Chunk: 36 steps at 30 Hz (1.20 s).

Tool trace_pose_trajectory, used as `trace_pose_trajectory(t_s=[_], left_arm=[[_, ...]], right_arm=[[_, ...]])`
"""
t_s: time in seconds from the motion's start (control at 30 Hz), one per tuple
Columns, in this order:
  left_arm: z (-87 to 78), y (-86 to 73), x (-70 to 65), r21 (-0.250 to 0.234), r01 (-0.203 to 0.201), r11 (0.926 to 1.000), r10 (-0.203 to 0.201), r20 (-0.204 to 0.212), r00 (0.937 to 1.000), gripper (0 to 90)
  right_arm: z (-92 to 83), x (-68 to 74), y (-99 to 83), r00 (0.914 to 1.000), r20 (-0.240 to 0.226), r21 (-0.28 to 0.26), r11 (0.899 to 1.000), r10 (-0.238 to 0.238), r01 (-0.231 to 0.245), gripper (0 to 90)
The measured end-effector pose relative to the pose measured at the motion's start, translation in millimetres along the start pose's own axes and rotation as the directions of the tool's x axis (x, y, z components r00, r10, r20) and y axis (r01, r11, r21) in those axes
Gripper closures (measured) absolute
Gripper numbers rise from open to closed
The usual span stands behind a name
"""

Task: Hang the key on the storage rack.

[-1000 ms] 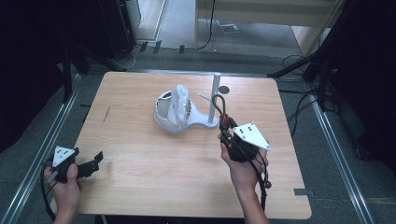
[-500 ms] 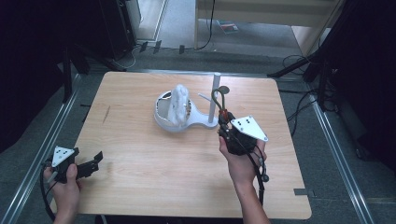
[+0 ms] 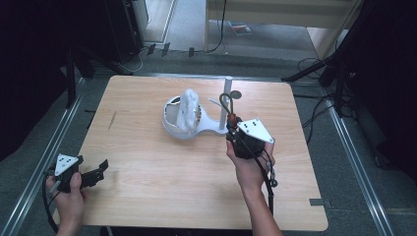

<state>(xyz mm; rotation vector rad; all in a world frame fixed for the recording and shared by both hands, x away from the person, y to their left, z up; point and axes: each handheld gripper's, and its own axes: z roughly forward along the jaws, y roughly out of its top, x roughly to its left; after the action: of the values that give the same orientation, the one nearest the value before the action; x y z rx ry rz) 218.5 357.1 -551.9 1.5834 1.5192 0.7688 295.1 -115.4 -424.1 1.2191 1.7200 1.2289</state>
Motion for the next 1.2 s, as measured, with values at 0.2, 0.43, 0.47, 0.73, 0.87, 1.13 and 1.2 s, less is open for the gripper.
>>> trace_pose_trajectory(t_s=[0.2, 0.43, 0.47, 0.73, 0.87, 1.13, 1.2], left_arm=[[-0.1, 0.0, 0.1, 0.001, 0.003, 1.0, -0.003, -0.001, 1.0, 7.0], [0.0, 0.3, 0.7, 0.006, 0.003, 1.0, -0.003, 0.001, 1.0, 7.0], [0.0, 0.3, 0.7, 0.008, 0.001, 1.0, -0.001, 0.001, 1.0, 7.0], [0.4, 0.4, 0.3, 0.009, 0.001, 1.0, -0.001, -0.002, 1.0, 6.9], [0.0, 0.1, -0.1, 0.005, -0.003, 1.0, 0.003, -0.004, 1.0, 7.0], [-1.2, -0.4, 0.5, 0.005, -0.001, 1.0, 0.001, -0.001, 1.0, 7.0], [-1.2, -0.3, 1.3, 0.005, 0.004, 1.0, -0.004, 0.002, 1.0, 7.0]], right_arm=[[6.2, -0.1, -1.5, 0.9999, 0.005, 0.013, 1.0, 0.01, -0.01, 69.7], [13.1, -1.5, -4.8, 0.9997, 0.02, 0.031, 0.999, 0.013, -0.013, 69.6], [14.2, -1.8, -5.3, 0.9997, 0.022, 0.036, 0.999, 0.011, -0.012, 69.7], [20.6, -2.3, -5.5, 0.9996, 0.029, 0.039, 0.999, -0.002, 0.0, 69.4], [23.1, -7.2, -5.0, 0.9996, 0.02, 0.048, 0.999, 0.018, -0.019, 68.3], [25.9, -7.2, -9.4, 1.0, -0.003, 0.07, 0.998, -0.004, 0.004, 45.7], [24.2, -6.1, -8.4, 0.9999, 0.007, 0.061, 0.998, -0.015, 0.015, 44.1]])
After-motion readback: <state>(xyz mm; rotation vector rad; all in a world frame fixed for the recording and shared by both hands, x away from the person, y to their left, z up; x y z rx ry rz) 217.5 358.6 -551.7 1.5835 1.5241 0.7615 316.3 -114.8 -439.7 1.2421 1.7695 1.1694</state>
